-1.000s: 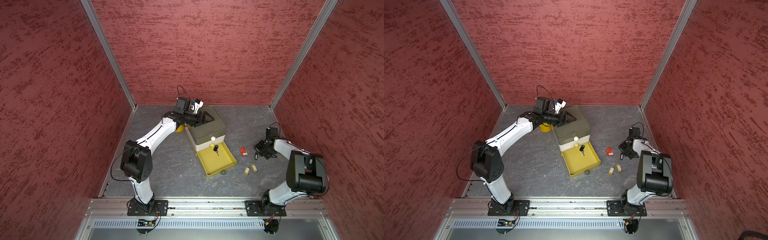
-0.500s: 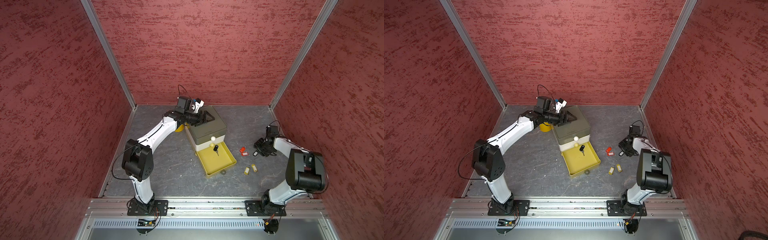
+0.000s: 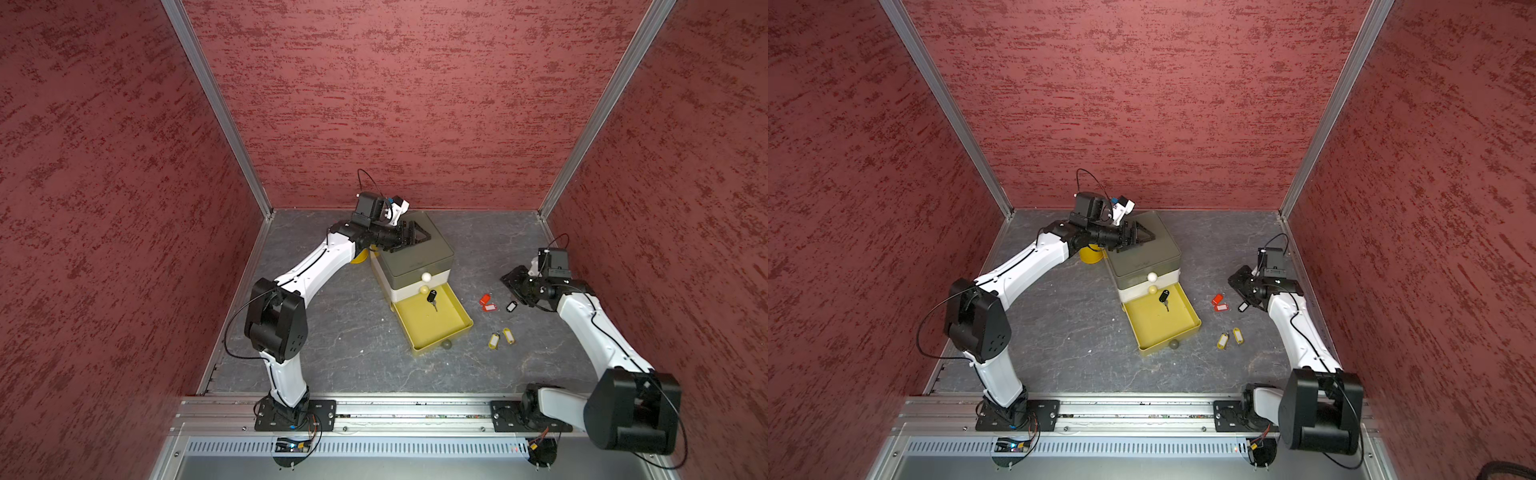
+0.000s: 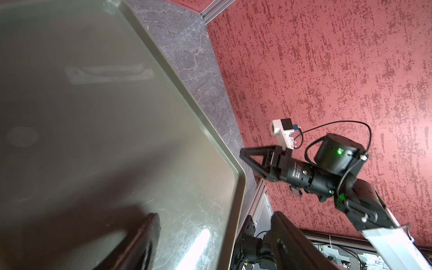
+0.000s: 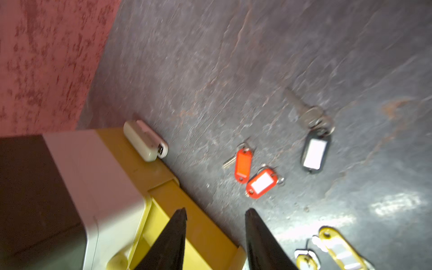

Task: Take the keys out of the drawer
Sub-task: Place the key at the center of the board.

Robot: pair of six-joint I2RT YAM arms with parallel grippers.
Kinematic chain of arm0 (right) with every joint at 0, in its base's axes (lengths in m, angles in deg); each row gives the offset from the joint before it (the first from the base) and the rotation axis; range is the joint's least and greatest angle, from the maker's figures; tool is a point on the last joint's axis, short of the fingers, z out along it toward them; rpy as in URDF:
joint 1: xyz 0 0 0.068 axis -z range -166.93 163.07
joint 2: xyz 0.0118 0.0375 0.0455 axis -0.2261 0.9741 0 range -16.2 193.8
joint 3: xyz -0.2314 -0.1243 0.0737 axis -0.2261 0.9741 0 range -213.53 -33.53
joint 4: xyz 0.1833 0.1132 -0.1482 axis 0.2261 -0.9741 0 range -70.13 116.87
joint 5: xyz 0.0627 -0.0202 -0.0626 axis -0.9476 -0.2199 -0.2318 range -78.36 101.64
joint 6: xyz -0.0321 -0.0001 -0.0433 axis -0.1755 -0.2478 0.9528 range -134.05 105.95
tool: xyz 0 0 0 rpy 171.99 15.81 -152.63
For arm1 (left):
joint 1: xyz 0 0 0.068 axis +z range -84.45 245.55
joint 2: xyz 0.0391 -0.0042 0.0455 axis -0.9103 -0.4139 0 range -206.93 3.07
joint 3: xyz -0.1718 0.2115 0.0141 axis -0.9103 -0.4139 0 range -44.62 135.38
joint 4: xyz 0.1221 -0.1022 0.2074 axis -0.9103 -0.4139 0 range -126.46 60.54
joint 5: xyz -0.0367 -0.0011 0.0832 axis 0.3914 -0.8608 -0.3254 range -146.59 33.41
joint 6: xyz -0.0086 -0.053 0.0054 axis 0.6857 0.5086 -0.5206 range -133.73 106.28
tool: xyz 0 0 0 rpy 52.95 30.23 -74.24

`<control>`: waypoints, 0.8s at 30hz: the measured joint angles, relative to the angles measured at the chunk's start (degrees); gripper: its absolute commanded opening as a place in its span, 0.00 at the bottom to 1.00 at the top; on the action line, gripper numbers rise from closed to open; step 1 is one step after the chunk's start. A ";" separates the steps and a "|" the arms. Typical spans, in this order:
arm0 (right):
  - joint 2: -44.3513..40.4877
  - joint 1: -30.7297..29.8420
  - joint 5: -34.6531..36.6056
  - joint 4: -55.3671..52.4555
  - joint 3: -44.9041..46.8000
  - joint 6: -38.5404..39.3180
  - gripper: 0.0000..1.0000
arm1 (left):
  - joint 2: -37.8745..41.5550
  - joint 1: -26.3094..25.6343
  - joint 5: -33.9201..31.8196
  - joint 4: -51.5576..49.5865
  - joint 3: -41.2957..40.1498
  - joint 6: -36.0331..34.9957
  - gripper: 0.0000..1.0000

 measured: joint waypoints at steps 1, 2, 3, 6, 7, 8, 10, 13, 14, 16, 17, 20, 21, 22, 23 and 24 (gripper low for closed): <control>-1.07 -1.92 -0.39 -0.74 0.26 -0.42 0.45 | -0.11 -0.04 -0.04 -0.13 0.22 0.15 0.79; -2.01 -3.78 -0.59 -1.22 0.48 -0.98 0.44 | -0.22 -0.11 -0.11 -0.31 0.42 0.22 0.79; -2.97 -5.88 -0.76 -1.57 0.74 -1.81 0.44 | -0.31 -0.20 -0.22 -0.46 0.59 0.31 0.79; -5.62 -12.44 -1.05 -1.55 2.12 -5.55 0.44 | -0.37 -0.33 -0.52 -0.55 0.70 0.33 0.79; -6.32 -14.56 -1.07 -1.25 2.89 -7.08 0.42 | -0.37 -0.35 -0.57 -0.57 0.70 0.33 0.79; -6.78 -16.39 -1.07 -0.87 3.61 -8.41 0.42 | -0.37 -0.37 -0.61 -0.57 0.70 0.33 0.79; -6.95 -20.11 -0.96 -0.37 4.87 -11.56 0.41 | -0.37 -0.44 -0.74 -0.57 0.70 0.33 0.79; -5.53 -24.48 -0.15 0.37 5.07 -14.75 0.37 | -0.31 -0.52 -1.07 -0.57 0.66 0.33 0.79; -4.83 -25.51 0.11 0.81 4.96 -15.65 0.36 | -0.31 -0.55 -1.14 -0.57 0.63 0.33 0.79; -2.95 -27.50 0.92 2.03 4.83 -17.22 0.33 | -0.28 -0.55 -1.18 -0.59 0.63 0.31 0.79; -2.10 -28.22 1.22 2.67 4.83 -18.08 0.31 | -0.28 -0.55 -1.18 -0.61 0.63 0.31 0.79; 0.39 -29.70 2.19 5.16 4.87 -20.65 0.26 | -0.28 -0.59 -1.33 -0.66 0.61 0.28 0.79; 1.14 -30.05 2.40 6.21 4.90 -21.55 0.24 | -0.28 -0.59 -1.36 -0.66 0.61 0.28 0.79; 1.92 -30.32 2.56 7.23 4.92 -22.32 0.22 | -0.28 -0.59 -1.36 -0.68 0.61 0.28 0.79; 2.71 -30.58 2.67 8.28 4.92 -22.95 0.19 | -0.28 -0.59 -1.38 -0.68 0.61 0.28 0.79; 3.63 -30.77 2.86 9.49 4.94 -23.71 0.17 | -0.28 -0.59 -1.38 -0.70 0.61 0.28 0.79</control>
